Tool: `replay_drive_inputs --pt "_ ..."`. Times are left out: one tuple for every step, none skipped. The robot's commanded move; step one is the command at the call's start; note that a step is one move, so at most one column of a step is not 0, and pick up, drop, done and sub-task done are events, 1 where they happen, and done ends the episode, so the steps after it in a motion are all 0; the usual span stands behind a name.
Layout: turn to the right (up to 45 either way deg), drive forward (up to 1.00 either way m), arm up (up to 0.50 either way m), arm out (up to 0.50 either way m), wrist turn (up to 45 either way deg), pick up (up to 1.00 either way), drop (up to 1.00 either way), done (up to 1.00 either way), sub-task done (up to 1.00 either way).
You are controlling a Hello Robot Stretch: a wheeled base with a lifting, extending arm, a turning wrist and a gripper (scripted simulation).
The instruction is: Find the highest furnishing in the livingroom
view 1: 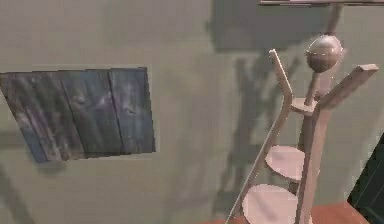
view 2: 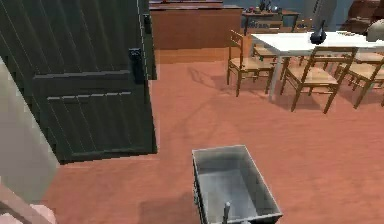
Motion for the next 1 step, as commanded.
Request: replay_drive_inputs --pt "45.0 0.00 0.00 0.00 0.0 0.00 0.00 0.00 0.00"
